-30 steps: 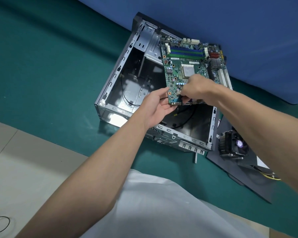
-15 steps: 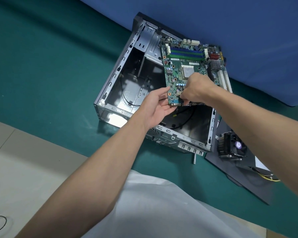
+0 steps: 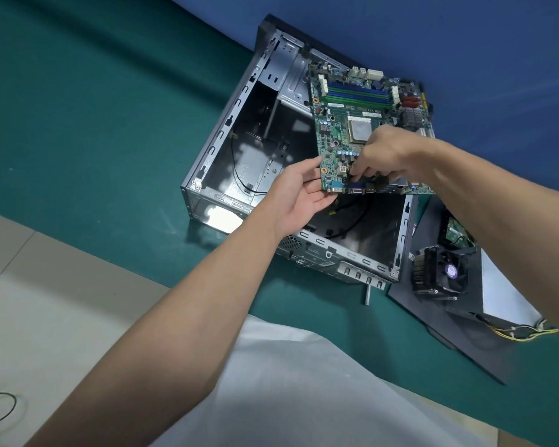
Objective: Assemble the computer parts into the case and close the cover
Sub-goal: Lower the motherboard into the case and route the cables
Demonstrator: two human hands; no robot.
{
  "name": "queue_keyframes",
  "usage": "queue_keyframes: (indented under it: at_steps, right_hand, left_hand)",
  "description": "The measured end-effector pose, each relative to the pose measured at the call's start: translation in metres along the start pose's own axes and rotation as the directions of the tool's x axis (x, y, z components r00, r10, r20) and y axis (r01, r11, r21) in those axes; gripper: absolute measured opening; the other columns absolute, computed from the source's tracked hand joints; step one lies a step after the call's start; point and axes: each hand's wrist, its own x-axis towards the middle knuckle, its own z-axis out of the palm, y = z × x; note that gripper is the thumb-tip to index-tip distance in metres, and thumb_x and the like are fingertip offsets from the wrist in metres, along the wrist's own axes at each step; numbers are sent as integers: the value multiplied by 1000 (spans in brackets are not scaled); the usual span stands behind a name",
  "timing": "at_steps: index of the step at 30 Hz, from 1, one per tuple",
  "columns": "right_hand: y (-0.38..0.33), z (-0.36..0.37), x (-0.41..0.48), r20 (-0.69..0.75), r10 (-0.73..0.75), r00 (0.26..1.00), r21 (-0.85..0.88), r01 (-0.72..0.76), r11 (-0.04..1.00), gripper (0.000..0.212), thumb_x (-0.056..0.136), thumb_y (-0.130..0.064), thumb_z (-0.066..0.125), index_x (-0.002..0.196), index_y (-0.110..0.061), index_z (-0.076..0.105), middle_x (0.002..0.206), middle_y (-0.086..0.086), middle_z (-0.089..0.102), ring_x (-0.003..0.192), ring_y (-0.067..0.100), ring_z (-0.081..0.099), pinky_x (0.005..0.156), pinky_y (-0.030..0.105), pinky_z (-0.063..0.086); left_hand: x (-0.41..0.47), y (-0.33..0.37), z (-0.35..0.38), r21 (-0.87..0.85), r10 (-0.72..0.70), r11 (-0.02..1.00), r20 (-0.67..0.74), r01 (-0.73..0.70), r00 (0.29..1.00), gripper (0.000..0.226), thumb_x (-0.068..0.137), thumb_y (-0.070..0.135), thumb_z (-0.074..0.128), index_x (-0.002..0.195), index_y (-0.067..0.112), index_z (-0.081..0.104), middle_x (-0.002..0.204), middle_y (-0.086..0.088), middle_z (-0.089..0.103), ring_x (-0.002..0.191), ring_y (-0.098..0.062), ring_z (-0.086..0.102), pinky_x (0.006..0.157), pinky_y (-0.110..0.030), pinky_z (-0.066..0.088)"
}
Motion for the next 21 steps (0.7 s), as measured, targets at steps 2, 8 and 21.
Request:
queue_keyframes:
  at_steps: [2, 8, 21]
  right_hand:
    - [4, 0, -1, -7, -8, 1000, 2, 8, 1000, 15, 82, -15, 69, 77, -1, 71, 80, 7, 64, 52, 18, 40, 45, 23, 30]
    - [2, 6, -1, -52, -32, 998, 14, 33, 999, 14, 78, -14, 72, 74, -1, 69, 83, 12, 67, 66, 25, 52, 59, 33, 41]
    - [-15, 7, -9, -67, 14, 998, -111, -22, 994, 12, 80, -13, 70, 73, -3, 70, 81, 11, 63, 56, 22, 43, 49, 25, 34]
  left_hand:
    - [1, 0, 0, -5, 0, 1000, 4, 0, 1000, 25, 95, 21, 56, 110, 0, 59, 109, -19, 67, 108, -30, 64, 95, -40, 49]
    - [1, -1, 1, -10, 1, 1000, 7, -1, 1000, 22, 96, 21, 55, 106, 1, 60, 104, -17, 69, 108, -29, 64, 95, -39, 49]
    - [0, 0, 2, -3, -2, 1000, 12, 2, 1000, 23, 96, 21, 54, 105, 1, 60, 96, -15, 71, 99, -27, 66, 92, -37, 51]
